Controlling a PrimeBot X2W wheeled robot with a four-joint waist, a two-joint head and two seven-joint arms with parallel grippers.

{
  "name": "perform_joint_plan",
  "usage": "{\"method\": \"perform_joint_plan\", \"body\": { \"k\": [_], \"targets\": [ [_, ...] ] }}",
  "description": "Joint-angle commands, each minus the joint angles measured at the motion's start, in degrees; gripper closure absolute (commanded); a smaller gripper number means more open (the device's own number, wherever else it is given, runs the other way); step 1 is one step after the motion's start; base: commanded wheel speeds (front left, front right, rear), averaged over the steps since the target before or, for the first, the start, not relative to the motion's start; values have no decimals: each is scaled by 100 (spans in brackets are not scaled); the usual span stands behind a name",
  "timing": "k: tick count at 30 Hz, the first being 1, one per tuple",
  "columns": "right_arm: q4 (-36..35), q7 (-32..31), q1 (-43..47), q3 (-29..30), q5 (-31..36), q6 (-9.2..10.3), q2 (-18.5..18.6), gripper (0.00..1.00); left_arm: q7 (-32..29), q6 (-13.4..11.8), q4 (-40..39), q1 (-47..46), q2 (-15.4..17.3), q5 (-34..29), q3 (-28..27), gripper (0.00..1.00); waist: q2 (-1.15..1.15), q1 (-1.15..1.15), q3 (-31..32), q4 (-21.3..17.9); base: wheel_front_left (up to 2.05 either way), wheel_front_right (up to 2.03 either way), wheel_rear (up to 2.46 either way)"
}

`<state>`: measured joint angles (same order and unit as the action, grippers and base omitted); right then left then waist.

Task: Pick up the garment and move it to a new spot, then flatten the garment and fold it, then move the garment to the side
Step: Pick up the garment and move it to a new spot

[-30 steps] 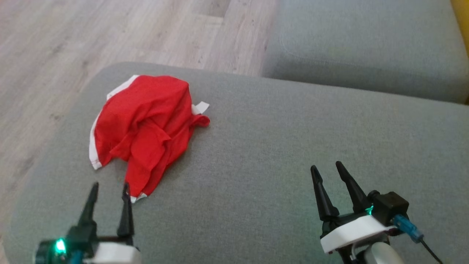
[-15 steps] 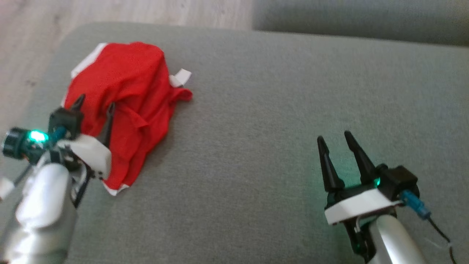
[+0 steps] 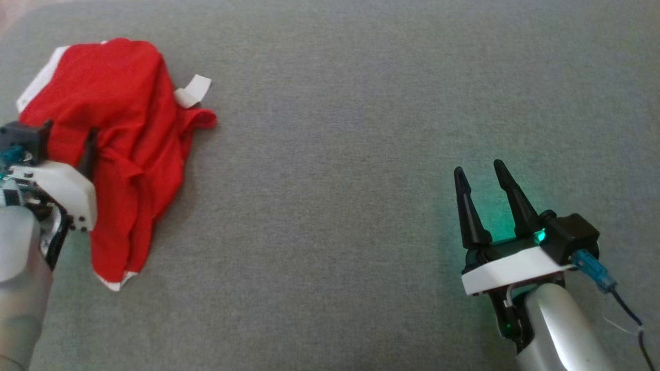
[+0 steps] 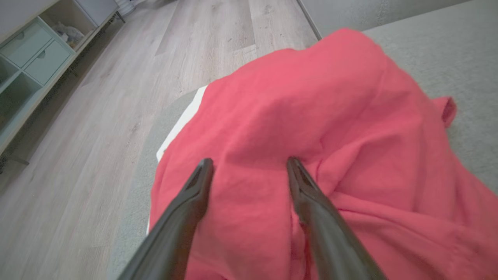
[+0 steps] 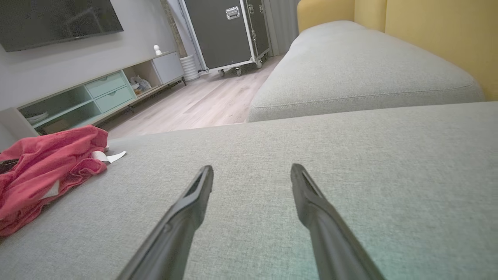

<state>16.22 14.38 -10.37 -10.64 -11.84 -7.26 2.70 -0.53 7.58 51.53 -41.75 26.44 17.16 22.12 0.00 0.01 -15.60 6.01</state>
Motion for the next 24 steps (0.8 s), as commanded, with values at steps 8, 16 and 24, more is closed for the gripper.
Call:
{"method": "perform_joint_plan", "body": {
  "k": [8,16,24],
  "targets": [
    [-193,62,-172,-54,44,-23,18,0,730,-60,318,-579,321,139,-228,100,0,-1,57,-111,0,0,0],
    [-134,62,5,-56,-33,-23,18,0,1509,-371,-460,-715,417,31,-356,100,0,-1,560,-50,0,0,0],
    [-109,62,135,-149,-158,-23,18,0,1497,-602,-2197,-430,408,-146,-294,100,0,-1,928,-126,0,0,0]
  ]
}}
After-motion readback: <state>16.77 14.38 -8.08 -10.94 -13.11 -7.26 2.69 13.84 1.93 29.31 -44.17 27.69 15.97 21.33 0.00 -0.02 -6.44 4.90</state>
